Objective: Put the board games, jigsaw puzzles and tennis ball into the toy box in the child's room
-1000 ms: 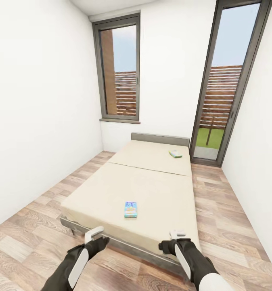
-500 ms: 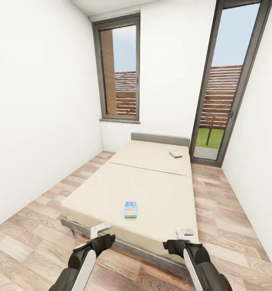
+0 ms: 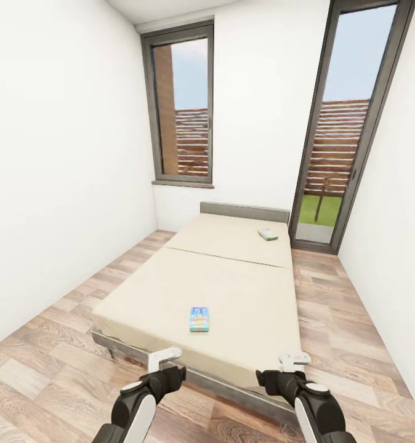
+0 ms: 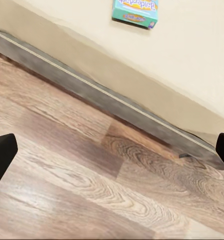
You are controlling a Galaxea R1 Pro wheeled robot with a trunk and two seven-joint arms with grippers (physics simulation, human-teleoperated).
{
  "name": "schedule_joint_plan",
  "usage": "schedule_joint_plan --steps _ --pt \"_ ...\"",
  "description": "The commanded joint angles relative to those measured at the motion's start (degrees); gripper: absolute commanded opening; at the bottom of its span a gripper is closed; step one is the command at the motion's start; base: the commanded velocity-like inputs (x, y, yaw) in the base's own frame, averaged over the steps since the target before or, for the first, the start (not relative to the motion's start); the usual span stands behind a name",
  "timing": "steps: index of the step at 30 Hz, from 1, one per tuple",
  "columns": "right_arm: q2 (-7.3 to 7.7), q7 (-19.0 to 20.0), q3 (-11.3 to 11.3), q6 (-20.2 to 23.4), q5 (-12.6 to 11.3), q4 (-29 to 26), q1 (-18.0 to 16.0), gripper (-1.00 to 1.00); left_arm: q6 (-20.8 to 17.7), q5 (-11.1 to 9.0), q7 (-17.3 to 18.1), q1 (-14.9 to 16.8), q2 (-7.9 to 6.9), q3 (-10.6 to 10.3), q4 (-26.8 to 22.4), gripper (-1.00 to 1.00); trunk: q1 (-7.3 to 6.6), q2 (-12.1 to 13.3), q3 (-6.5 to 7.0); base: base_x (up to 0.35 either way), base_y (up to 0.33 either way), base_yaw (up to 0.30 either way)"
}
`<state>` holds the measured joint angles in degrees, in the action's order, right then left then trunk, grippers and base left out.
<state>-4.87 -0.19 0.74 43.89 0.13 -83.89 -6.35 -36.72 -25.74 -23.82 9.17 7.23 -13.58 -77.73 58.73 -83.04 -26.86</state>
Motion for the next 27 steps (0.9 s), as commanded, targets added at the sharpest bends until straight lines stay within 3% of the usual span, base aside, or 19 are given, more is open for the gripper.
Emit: schedule_joint_plan --steps 1,10,15,27 --pt "0.28 0.00 0.05 0.34 0.04 -0.69 0.31 1.00 -0.15 -0.64 -0.64 -0.32 -0.01 -0.37 -0.26 1.00 0.00 -0.04 -0.07 0.000 0.000 0.000" --pt "2.46 0.64 0.53 0.49 -0.01 -2.38 1.25 1.00 -0.24 -0.78 -0.64 -1.41 -0.08 -1.21 -0.83 1.00 0.00 -0.04 -0.07 0.000 0.000 0.000" --pt "3.79 2.89 1.21 0.50 0.01 -2.99 1.57 1.00 -0.27 -0.86 -0.56 -1.83 -0.06 -1.58 -1.33 1.00 0.00 -0.04 -0.07 0.000 0.000 0.000" --pt "4.17 3.85 1.45 0.44 0.04 -3.40 1.66 1.00 -0.16 -0.86 -0.55 -2.10 -0.10 -1.68 -1.57 1.00 0.00 -0.04 -0.07 0.000 0.000 0.000"
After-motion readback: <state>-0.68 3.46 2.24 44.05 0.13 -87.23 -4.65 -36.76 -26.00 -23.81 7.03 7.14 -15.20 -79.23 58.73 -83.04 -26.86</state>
